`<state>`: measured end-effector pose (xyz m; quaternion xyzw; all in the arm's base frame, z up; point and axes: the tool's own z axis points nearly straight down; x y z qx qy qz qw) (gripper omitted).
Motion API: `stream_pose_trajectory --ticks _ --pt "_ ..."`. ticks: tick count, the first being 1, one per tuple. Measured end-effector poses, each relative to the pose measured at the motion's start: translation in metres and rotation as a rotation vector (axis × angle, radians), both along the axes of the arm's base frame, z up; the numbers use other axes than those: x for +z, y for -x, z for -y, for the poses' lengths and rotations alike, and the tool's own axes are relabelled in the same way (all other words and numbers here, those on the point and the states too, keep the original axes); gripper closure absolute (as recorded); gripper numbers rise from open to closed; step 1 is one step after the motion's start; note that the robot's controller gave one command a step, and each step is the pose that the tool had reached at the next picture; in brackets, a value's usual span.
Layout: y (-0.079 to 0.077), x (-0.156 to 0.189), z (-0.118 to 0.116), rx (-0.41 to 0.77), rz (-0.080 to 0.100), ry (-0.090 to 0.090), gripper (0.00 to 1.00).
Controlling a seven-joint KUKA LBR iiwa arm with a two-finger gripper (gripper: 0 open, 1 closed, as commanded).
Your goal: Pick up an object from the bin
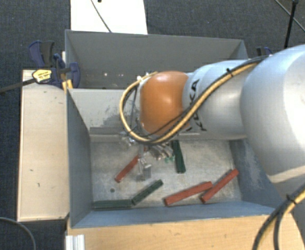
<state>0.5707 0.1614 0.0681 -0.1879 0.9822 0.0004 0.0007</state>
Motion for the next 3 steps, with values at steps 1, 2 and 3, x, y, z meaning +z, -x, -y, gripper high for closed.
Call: stream_pose_trajectory --ticks 1,2,3 --pt "0.003 0.035 0.009 -0.007 0.007 -0.002 0.00" --pt "-0.017 0.036 0.008 0.134 0.005 -0.001 0.00" --pt "-0.016 0.001 0.027 0.215 -0.002 0.001 0.00"
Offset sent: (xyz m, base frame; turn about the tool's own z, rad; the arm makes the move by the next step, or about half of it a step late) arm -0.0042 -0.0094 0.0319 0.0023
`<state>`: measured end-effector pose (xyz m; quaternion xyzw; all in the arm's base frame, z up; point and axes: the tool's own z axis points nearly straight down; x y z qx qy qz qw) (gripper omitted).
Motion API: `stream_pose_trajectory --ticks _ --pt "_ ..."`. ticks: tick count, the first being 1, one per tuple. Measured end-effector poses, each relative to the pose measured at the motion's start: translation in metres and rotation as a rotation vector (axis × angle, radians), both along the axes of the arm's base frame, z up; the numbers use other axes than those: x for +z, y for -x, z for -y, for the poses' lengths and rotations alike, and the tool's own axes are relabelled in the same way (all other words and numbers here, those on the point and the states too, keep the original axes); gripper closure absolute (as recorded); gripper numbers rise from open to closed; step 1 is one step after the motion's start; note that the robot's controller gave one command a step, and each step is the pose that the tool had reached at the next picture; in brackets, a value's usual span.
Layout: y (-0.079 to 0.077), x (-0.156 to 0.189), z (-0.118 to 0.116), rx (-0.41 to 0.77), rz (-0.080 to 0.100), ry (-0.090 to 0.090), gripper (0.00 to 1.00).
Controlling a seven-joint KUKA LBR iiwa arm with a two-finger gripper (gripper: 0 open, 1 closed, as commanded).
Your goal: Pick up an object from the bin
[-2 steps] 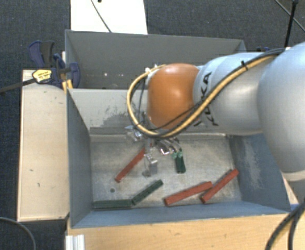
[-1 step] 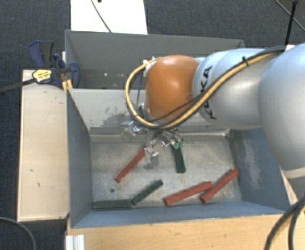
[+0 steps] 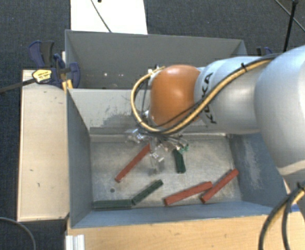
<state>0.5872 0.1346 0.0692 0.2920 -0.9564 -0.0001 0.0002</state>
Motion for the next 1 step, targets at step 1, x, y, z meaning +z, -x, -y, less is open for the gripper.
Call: stream_pose_trajectory --ticks 1 --pt "-0.0006 0.0008 -0.0003 -0.007 0.001 -0.002 0.00"
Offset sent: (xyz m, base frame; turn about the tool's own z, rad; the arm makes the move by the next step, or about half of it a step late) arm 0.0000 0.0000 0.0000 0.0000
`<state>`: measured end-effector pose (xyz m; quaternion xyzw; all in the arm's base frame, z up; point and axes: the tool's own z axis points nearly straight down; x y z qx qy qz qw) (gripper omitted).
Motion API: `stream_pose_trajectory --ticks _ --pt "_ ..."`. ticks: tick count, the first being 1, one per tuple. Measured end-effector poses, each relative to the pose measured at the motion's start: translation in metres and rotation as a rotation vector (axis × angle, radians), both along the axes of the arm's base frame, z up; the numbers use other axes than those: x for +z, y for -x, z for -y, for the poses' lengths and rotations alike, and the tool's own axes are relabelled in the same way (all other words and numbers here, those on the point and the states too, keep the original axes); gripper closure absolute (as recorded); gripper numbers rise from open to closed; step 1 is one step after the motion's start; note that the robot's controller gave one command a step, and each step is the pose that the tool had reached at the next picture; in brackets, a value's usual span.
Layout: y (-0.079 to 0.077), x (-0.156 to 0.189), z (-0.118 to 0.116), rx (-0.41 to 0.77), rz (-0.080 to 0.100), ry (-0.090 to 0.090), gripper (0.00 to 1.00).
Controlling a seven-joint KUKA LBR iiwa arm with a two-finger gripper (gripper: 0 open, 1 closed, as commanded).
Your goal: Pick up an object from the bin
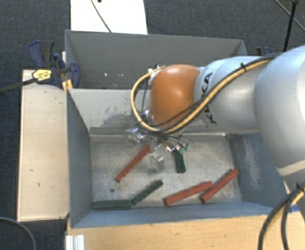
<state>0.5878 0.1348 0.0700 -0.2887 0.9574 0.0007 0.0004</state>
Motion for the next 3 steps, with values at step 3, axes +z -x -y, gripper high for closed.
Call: stream_pose_trajectory --ticks 3 --pt "-0.003 0.103 -0.001 -0.020 0.005 -0.001 1.00"
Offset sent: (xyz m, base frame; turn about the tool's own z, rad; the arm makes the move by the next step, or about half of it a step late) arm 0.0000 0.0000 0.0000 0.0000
